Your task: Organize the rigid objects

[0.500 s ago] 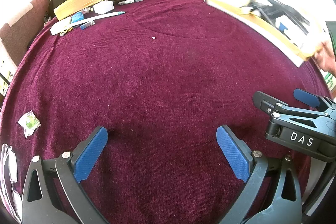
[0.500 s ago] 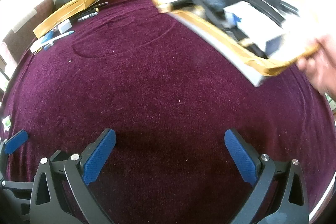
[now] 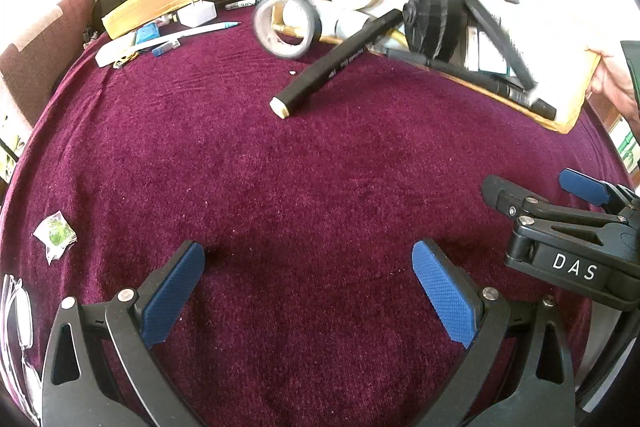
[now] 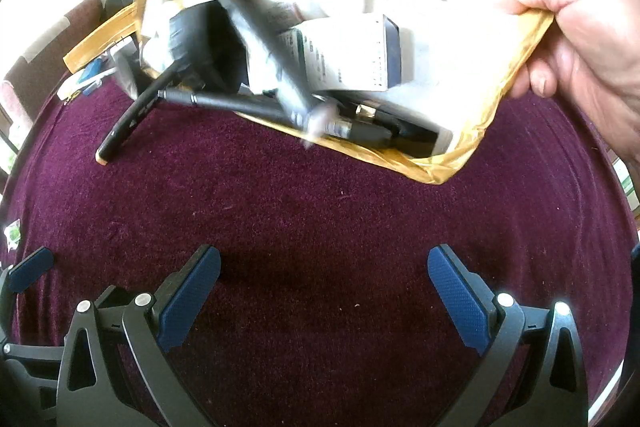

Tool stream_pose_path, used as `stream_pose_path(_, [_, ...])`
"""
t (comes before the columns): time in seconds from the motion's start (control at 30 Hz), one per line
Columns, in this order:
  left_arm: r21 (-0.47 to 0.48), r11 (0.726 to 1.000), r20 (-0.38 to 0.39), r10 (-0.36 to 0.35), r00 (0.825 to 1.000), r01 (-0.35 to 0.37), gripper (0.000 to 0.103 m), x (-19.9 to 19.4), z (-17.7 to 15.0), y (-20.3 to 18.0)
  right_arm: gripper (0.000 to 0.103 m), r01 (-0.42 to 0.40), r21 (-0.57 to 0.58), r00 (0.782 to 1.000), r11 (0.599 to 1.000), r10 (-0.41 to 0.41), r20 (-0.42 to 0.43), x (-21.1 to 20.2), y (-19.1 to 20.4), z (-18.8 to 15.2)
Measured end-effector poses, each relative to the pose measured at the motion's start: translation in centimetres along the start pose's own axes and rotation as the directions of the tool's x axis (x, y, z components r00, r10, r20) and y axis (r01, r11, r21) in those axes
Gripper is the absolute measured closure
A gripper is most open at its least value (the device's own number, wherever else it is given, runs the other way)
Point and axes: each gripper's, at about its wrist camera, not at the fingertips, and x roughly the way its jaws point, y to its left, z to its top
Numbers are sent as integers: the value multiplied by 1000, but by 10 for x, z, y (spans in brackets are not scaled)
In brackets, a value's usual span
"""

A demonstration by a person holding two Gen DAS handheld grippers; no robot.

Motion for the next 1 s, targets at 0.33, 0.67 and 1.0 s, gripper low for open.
stream_pose_path(0.33, [0,1000,0,0,1000,0,0,-1,1,1,1,11,-10,1000,1000,-11,-1,2,3,0])
stream_pose_path(0.67, [-1,1000,0,0,1000,0,0,1,1,1,1,4,-3,1000,1000,-4,-1,1,-1,0])
stream_pose_path(1.0, [-1,1000,0,0,1000,0,0,1,2,2,1,6,-3,1000,1000,-6,0,3,2,0])
